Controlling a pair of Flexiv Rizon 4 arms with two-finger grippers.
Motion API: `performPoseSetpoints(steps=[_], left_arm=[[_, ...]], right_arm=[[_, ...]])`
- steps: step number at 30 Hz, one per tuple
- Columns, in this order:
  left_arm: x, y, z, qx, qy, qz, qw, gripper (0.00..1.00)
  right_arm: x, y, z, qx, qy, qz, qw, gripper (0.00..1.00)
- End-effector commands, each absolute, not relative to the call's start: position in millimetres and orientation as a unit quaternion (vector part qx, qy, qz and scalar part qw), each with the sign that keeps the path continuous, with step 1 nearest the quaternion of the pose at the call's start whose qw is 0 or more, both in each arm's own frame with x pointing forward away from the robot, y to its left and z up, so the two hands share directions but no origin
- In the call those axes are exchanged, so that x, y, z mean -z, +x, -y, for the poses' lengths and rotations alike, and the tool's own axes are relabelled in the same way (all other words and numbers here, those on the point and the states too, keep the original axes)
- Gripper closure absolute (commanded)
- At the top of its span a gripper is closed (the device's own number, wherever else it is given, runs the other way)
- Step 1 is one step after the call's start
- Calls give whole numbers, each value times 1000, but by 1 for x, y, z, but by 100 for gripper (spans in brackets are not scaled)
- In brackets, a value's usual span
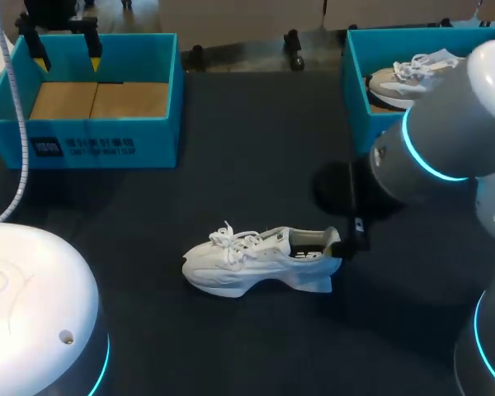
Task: Take the shoe out of the shoebox, open the shoe tongue, remove and reinsert the insole, then place the shoe into the shoebox
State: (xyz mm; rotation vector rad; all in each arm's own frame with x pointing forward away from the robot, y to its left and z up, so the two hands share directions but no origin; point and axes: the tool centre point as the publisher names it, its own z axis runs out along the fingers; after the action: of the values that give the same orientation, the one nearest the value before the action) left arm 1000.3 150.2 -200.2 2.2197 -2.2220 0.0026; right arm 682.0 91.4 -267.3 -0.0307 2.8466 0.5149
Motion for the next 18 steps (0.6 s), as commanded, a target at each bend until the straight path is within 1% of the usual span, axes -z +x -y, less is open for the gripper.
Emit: performPoseSetpoints(steps=[1, 15, 18], left_arm=[[200, 1000, -150, -1, 707, 707, 0, 0], [200, 1000, -150, -1, 707, 707, 0, 0], [200, 1000, -150, -1, 707, 707, 0, 0]], right_arm=[[278, 683, -81, -279, -32, -952, 117, 0], [307, 697, -65, -331, -8, -938, 107, 0], [312, 698, -65, -336, -10, -937, 96, 0]])
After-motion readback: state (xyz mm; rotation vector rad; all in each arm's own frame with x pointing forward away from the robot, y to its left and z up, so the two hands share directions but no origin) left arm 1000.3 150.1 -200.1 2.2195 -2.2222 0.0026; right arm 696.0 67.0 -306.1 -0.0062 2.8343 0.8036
